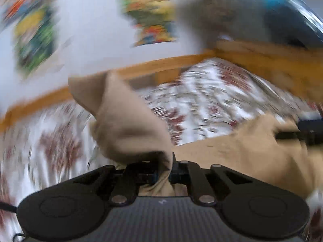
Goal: Fold large clothes
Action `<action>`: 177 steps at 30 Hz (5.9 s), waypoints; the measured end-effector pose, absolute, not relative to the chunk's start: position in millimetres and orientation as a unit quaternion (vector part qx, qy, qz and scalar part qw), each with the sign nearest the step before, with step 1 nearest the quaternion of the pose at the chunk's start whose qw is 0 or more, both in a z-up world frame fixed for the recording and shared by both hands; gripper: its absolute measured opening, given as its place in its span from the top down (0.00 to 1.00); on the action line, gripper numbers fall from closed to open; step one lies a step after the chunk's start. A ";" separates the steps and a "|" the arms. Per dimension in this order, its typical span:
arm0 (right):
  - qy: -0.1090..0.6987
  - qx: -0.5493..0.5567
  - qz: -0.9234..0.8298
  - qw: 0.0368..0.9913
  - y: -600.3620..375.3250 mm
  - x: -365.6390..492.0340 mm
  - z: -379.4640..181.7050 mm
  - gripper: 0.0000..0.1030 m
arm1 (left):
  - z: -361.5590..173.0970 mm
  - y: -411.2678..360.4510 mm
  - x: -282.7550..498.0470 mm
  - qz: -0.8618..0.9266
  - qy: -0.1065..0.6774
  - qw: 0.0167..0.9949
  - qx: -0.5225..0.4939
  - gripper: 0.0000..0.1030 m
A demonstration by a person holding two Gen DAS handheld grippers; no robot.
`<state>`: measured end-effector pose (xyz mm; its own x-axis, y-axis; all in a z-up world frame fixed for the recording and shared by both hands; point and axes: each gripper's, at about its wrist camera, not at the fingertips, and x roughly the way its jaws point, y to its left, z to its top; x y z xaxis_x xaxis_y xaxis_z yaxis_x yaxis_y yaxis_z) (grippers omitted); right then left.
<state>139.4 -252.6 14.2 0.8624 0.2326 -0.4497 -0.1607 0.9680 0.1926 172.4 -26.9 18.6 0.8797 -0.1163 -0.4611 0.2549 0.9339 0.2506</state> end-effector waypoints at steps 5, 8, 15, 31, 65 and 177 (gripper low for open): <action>0.277 0.237 0.161 0.917 -308.3 162.8 16.8 0.08 | 10.7 -93.3 157.7 -0.192 0.216 0.897 0.335 0.92; 0.305 0.365 0.214 0.853 -340.5 180.0 9.7 0.07 | -10.1 -125.0 145.2 -0.223 0.211 0.860 0.407 0.92; 0.387 0.428 0.237 0.782 -347.0 199.6 -7.2 0.04 | -40.2 -152.1 123.8 -0.234 0.193 0.823 0.480 0.92; 0.373 0.481 0.223 0.761 -365.0 168.5 16.6 0.02 | -47.0 -144.5 121.7 -0.242 0.187 0.810 0.500 0.92; 0.407 0.113 0.152 0.893 -396.2 190.5 27.0 0.91 | -14.6 -159.4 88.5 -0.363 0.140 0.848 0.360 0.21; 0.380 0.138 0.044 0.914 -400.4 192.2 -43.3 0.24 | -84.1 -62.6 266.6 -0.315 0.474 0.804 -0.173 0.00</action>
